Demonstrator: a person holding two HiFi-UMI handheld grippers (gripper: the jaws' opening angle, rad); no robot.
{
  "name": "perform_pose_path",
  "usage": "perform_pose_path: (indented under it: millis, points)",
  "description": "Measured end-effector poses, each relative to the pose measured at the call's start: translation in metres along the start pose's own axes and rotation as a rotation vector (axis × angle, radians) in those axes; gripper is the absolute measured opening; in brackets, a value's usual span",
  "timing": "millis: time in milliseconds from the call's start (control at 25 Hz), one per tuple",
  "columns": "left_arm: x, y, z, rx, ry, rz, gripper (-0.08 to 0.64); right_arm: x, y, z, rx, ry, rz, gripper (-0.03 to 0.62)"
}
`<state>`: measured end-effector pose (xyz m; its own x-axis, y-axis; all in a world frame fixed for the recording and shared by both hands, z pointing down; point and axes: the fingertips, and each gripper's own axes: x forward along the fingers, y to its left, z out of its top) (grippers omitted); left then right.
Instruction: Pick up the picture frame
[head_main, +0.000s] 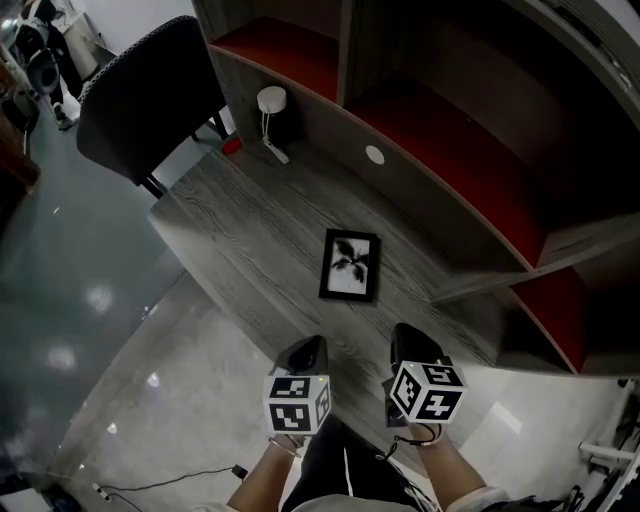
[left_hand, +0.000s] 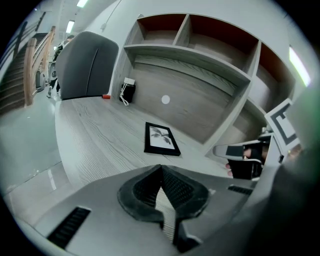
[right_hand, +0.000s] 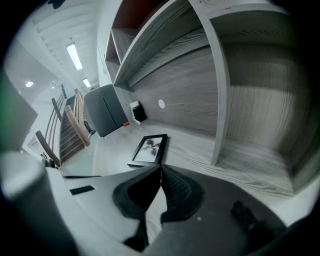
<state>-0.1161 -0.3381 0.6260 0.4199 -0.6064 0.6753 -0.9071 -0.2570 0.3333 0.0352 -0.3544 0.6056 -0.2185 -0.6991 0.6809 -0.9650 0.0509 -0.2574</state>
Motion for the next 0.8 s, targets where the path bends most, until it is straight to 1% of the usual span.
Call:
perform_pose_path:
  millis: [320, 640, 800]
  points:
    - [0.022, 0.000, 0.016, 0.006, -0.008, -0.032, 0.014, 0.010, -0.007, 0.003, 0.016, 0.000, -0.005, 0.032]
    - [0.040, 0.011, 0.048, 0.030, -0.039, -0.023, 0.015, 0.016, -0.015, 0.003, 0.024, -0.001, -0.017, 0.032]
    - [0.047, 0.015, 0.057, 0.034, -0.044, -0.020, 0.022, 0.019, -0.019, 0.003, 0.028, 0.000, -0.022, 0.032]
